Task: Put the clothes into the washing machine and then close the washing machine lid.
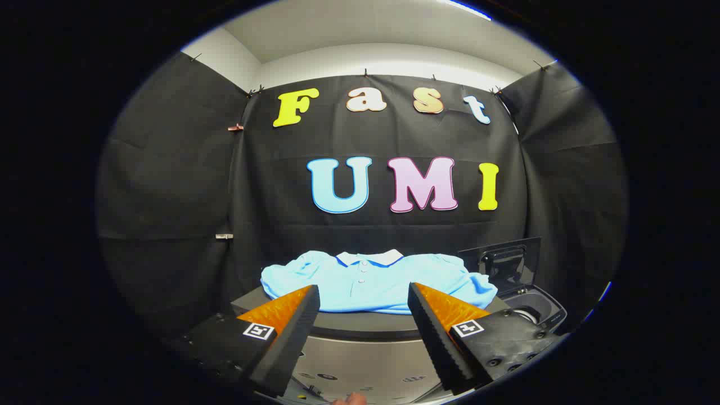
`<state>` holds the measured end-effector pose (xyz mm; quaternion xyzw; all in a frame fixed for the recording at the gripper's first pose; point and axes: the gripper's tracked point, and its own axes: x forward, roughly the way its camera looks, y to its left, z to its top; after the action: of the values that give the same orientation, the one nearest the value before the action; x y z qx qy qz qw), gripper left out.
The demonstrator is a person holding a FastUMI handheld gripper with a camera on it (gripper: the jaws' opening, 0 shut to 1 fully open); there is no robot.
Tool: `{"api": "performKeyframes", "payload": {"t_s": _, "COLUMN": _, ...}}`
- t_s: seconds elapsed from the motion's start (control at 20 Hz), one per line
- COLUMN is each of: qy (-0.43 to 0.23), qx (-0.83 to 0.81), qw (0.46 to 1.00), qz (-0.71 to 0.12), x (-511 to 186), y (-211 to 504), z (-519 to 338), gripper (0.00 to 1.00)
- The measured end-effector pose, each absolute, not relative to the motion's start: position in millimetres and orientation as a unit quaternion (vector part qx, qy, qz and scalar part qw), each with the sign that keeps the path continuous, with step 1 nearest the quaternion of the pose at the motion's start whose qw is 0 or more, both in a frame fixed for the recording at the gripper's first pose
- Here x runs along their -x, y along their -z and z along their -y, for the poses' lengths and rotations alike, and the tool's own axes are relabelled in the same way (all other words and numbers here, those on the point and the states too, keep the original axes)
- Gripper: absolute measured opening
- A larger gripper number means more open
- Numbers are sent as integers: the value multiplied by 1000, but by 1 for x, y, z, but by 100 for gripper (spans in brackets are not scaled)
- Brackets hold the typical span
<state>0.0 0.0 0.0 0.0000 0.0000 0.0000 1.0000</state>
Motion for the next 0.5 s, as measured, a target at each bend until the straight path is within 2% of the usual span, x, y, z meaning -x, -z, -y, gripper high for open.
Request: {"api": "performKeyframes", "payload": {"t_s": 0.5, "qy": -4, "qx": 9, "qw": 1000, "qz": 3, "x": 3, "y": -2, "z": -9, "gripper": 98}}
